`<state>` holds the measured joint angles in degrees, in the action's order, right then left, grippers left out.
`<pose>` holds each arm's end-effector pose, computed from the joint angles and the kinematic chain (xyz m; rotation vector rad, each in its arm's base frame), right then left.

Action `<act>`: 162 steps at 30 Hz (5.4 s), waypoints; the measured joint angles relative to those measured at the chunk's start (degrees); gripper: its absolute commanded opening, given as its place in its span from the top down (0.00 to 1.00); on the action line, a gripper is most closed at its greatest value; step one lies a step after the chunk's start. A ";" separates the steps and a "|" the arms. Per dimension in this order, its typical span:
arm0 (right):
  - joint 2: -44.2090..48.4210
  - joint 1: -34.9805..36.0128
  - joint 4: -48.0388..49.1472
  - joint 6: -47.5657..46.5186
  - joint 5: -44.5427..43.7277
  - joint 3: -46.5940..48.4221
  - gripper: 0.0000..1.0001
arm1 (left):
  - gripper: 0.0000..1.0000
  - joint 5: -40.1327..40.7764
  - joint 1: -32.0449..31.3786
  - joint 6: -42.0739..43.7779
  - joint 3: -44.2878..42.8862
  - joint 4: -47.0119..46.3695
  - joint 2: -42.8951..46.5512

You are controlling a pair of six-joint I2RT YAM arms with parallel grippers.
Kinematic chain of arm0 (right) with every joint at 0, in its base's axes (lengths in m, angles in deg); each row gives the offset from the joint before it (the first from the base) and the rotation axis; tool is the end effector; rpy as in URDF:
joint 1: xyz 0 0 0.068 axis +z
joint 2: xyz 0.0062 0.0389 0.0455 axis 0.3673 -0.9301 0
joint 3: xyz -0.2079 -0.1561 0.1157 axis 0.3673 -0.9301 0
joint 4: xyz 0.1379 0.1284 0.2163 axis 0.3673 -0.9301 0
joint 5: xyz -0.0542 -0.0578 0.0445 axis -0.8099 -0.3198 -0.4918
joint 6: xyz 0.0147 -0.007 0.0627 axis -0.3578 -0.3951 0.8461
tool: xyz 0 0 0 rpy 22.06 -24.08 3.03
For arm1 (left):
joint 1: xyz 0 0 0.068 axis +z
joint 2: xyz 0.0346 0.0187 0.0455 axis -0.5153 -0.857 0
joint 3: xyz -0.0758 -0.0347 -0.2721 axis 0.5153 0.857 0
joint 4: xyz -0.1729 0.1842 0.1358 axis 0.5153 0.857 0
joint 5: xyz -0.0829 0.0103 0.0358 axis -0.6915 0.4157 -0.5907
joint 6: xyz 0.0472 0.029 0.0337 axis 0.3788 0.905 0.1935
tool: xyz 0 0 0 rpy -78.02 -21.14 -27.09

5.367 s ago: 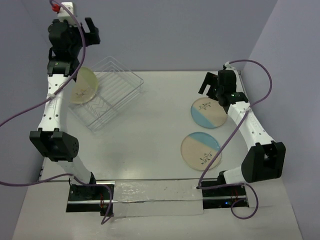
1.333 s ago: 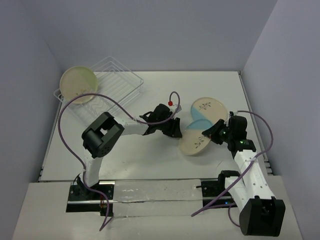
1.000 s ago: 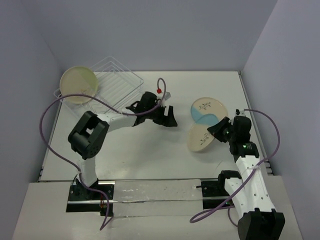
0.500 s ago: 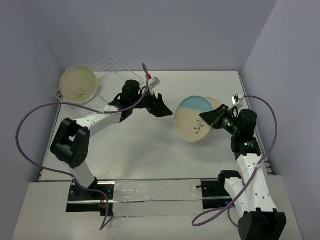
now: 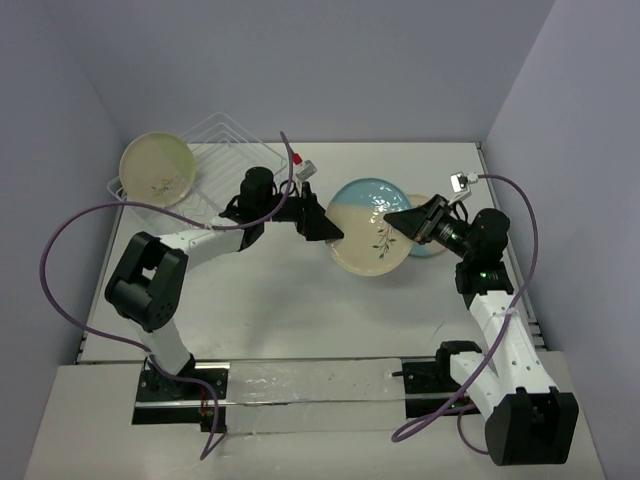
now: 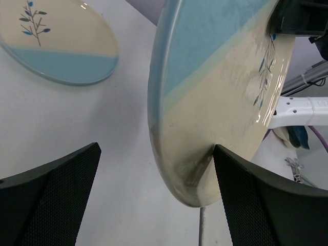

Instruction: Load the plates into the dish rack

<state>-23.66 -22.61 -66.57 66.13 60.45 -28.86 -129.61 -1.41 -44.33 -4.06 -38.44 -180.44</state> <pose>0.2245 0.0327 0.3132 0.0414 1.7192 1.2657 0.3346 -0.2609 0.2438 0.8079 1.8083 -1.5545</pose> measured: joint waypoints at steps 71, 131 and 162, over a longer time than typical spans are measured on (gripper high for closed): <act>12.23 3.35 -24.52 -20.27 -46.04 -0.29 0.00 | 1.00 27.34 41.44 40.43 -40.16 42.25 3.07; 8.76 3.35 -28.29 -22.71 -47.46 1.29 0.00 | 1.00 10.29 48.92 68.88 -44.58 64.50 -9.99; 9.63 3.35 -28.63 -22.71 -48.57 1.29 0.00 | 0.81 14.60 48.53 72.13 -34.93 61.58 -8.31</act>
<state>-14.03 -19.26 -95.20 43.43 11.88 -27.57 -115.01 47.11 27.80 -39.00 23.14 -188.75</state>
